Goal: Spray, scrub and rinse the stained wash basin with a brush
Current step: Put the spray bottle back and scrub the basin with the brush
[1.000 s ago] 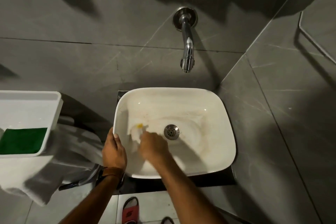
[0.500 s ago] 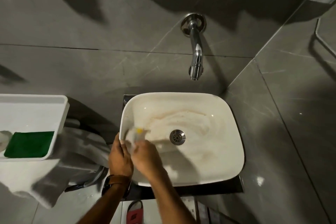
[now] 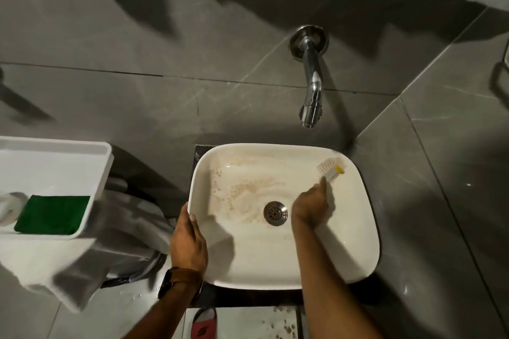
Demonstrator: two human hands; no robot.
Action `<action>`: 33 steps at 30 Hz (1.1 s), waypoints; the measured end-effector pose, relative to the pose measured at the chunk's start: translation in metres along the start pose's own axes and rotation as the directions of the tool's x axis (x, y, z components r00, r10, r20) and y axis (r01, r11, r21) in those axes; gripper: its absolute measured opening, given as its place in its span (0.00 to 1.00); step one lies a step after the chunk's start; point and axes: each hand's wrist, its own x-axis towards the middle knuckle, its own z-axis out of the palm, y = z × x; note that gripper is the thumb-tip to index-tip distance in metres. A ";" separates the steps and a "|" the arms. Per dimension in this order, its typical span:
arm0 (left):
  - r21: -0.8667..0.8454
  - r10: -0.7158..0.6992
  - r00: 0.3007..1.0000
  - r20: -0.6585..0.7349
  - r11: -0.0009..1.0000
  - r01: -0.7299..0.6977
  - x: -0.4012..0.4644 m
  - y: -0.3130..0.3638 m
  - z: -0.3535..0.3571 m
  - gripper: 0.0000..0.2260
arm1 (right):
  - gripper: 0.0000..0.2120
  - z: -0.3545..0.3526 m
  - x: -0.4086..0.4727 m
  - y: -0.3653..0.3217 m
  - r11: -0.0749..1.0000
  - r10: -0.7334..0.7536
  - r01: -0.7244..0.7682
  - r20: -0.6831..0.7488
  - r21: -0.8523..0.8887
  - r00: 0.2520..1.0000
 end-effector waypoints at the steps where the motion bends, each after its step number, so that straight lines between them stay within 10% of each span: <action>1: 0.000 0.002 1.000 0.000 1.000 -0.002 0.000 0.000 0.000 0.23 | 0.22 0.010 -0.006 -0.004 1.000 -0.018 0.016 0.092 0.019 0.996; 5: -0.007 0.005 1.000 0.021 1.000 -0.005 0.000 0.000 0.000 0.22 | 0.24 0.049 -0.048 -0.017 0.996 -0.062 0.081 0.384 -0.035 0.921; 11: -0.024 -0.044 0.997 0.066 0.999 0.045 -0.002 0.003 -0.003 0.19 | 0.21 0.046 -0.101 -0.022 0.793 -0.385 0.608 0.751 -0.028 0.537; 14: -0.027 -0.027 0.998 0.056 0.999 0.028 -0.002 0.006 -0.004 0.20 | 0.17 0.016 -0.063 -0.010 0.675 -0.316 0.683 0.726 -0.281 0.611; 19: -0.018 0.004 1.000 0.026 1.000 -0.004 0.000 0.000 -0.002 0.19 | 0.14 -0.069 0.016 0.024 0.649 -0.092 0.356 0.395 -0.672 0.914; 22: -0.030 0.016 1.000 0.027 0.999 -0.015 0.000 -0.001 -0.001 0.21 | 0.16 -0.104 -0.003 0.037 0.595 0.051 0.393 0.522 -0.701 0.852; 27: -0.009 0.015 1.000 0.021 1.000 -0.015 0.001 -0.004 0.001 0.20 | 0.21 -0.069 -0.123 0.007 0.680 0.064 0.658 0.920 -0.324 0.386; 33: -0.018 0.016 0.999 0.042 1.000 -0.015 0.001 -0.004 0.000 0.19 | 0.16 -0.002 -0.063 -0.039 0.726 -0.128 0.574 0.746 -0.379 0.654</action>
